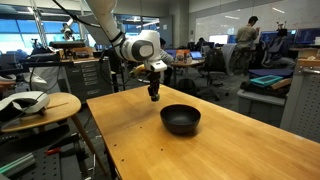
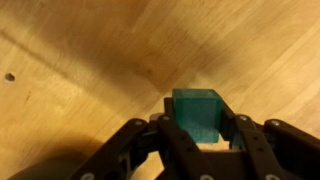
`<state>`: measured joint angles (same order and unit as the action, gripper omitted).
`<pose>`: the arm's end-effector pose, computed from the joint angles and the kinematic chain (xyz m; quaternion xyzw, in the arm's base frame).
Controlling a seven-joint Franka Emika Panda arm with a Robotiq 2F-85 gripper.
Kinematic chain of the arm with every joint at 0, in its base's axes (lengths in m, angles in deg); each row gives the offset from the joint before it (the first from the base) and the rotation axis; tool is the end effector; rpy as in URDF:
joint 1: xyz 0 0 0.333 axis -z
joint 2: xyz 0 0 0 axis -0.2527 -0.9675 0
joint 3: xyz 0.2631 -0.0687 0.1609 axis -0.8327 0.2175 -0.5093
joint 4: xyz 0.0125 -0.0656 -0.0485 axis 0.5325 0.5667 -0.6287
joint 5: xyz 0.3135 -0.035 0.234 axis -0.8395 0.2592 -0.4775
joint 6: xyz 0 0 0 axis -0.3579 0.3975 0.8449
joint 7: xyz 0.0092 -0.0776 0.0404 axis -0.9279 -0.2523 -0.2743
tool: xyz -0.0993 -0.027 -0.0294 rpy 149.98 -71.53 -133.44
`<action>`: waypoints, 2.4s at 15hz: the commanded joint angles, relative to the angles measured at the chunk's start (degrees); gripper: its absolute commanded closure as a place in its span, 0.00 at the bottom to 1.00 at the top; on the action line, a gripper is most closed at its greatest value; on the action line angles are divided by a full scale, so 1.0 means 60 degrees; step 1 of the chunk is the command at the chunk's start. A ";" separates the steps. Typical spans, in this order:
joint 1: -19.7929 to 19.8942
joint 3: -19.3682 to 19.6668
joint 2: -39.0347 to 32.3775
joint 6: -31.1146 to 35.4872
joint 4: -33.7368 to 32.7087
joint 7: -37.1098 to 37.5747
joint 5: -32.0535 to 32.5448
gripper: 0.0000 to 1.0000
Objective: Get the green object and put it in the black bowl
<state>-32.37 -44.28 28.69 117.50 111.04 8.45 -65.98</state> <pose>0.5974 0.1595 0.1981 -0.9061 0.4204 -0.0263 0.0398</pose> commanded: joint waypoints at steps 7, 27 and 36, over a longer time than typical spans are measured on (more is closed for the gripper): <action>0.1030 0.0525 0.1860 -0.0146 0.1427 -0.0547 0.0918 0.83; 0.1983 0.0847 0.0861 0.0543 0.1435 -0.1385 0.0839 0.03; 0.1710 0.0551 0.2959 -0.0193 0.2104 -0.2593 0.1214 0.00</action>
<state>-21.31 -40.39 39.38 119.65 120.36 -3.98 -60.50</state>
